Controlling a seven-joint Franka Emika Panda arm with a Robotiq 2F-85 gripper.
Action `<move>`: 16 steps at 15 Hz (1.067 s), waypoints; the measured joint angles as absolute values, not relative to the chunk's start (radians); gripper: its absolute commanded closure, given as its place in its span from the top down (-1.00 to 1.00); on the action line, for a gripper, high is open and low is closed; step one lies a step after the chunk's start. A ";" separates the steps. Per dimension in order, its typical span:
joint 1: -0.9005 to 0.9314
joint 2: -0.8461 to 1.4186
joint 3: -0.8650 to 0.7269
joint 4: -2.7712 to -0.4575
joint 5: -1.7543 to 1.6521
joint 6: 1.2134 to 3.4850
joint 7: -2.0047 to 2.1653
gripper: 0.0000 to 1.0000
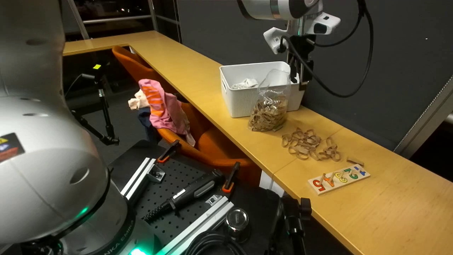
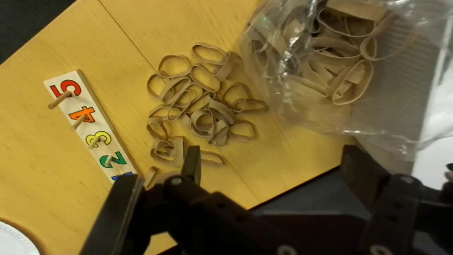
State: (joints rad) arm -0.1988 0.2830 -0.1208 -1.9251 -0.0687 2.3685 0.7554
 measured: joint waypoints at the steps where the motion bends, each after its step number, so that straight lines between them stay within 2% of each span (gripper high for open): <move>1: -0.194 0.309 -0.138 -1.911 -0.069 2.358 0.774 1.00; 8: -0.194 0.468 -0.208 -1.832 -0.012 2.334 0.837 1.00; 16: -0.206 0.774 -0.207 -1.581 0.108 2.423 0.832 1.00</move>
